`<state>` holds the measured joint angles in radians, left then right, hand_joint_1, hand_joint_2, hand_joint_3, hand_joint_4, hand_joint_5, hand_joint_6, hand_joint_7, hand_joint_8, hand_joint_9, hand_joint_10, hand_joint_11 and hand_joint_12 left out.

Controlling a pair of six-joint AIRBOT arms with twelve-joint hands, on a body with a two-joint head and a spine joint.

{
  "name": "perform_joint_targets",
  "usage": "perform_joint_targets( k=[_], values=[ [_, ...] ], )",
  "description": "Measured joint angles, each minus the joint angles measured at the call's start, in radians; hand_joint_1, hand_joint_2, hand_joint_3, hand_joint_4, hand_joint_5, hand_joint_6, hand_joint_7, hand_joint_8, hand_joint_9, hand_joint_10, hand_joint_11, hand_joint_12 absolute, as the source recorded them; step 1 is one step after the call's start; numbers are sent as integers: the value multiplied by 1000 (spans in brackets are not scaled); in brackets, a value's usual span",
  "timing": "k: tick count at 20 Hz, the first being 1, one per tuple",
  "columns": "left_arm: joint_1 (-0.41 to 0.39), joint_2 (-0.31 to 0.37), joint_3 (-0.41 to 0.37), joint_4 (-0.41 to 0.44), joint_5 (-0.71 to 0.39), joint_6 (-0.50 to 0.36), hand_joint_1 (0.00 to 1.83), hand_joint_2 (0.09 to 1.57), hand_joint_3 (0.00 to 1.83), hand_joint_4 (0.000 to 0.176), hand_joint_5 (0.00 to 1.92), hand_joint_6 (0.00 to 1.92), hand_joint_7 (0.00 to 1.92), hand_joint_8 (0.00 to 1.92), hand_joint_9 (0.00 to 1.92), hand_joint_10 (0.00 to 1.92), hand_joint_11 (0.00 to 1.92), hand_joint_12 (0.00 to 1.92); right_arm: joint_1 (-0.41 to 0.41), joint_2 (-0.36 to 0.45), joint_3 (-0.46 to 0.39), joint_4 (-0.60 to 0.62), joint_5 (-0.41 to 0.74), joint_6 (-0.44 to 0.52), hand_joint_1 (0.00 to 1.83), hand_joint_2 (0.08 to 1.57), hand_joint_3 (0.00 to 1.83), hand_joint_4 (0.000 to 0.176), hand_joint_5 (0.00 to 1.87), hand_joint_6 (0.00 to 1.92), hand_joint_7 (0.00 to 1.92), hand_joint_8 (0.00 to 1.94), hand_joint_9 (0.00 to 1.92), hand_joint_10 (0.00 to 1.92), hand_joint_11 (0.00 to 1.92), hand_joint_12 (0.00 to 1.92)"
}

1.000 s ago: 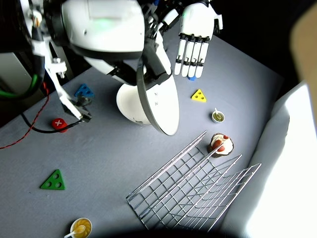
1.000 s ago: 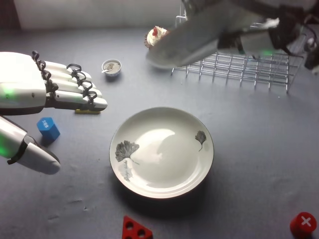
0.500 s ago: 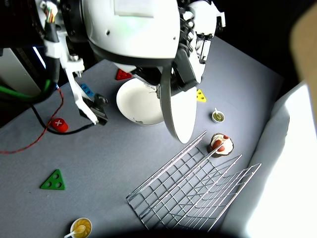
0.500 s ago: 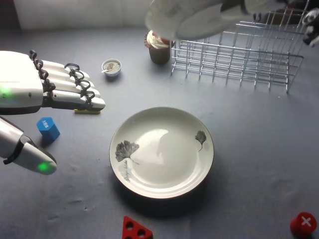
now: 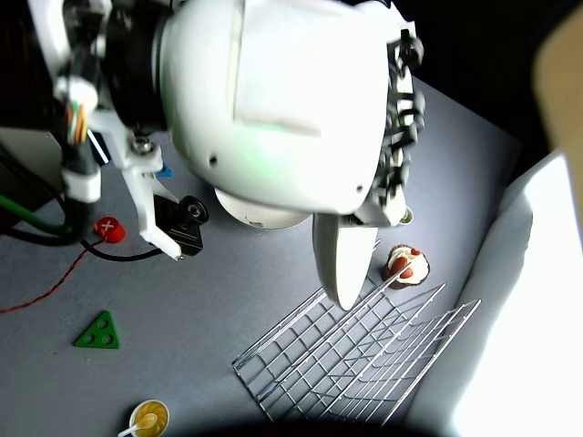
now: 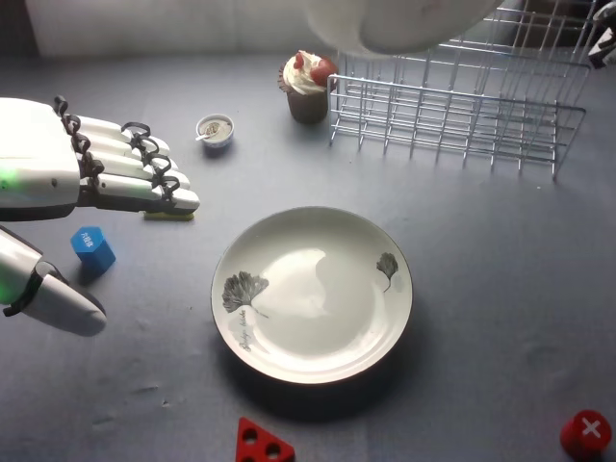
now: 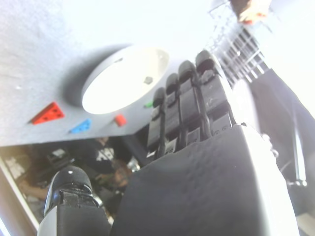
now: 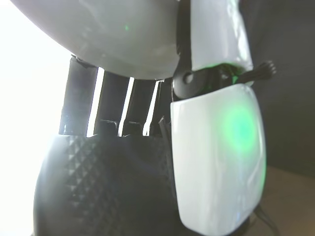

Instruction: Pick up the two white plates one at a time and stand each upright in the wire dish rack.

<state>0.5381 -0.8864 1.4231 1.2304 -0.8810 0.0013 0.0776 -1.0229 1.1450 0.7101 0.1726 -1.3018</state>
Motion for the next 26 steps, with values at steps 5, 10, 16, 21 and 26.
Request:
perform_joint_targets(
  k=[5, 10, 16, 21, 26],
  values=[
    [0, 0, 0, 0, 0, 0, 0, 962, 1, 0, 129, 0, 172, 0, 179, 0, 145, 0, 1, -14, 90, 146, -2, -4, 1502, 1029, 0, 0, 1009, 830, 1171, 436, 1228, 559, 991, 1345],
    [0, 0, 0, 0, 0, 0, 0, 958, 0, 0, 136, 5, 177, 4, 179, 3, 169, 12, 1, -18, 166, 273, 14, -8, 1503, 1022, 0, 0, 1007, 799, 1227, 325, 1277, 489, 996, 1342],
    [0, 0, 0, 0, -1, 0, 0, 961, 2, 0, 163, 9, 190, 4, 187, 2, 187, 18, 1, -24, 190, 332, 29, -8, 1500, 1046, 0, 0, 948, 838, 1112, 572, 1200, 645, 979, 1382],
    [0, 0, 0, 8, -1, 0, 0, 970, 4, 0, 161, 5, 200, 4, 206, 6, 210, 26, 1, -24, 192, 352, 30, -9, 1498, 1048, 0, 0, 920, 924, 1136, 514, 1179, 658, 985, 1373],
    [0, 0, 1, 8, -2, 0, 4, 968, 1, 0, 184, 9, 225, 9, 229, 10, 209, 23, 1, -24, 174, 374, 32, -9, 1498, 1056, 0, 0, 907, 933, 1125, 548, 1150, 707, 965, 1400]
  ],
)
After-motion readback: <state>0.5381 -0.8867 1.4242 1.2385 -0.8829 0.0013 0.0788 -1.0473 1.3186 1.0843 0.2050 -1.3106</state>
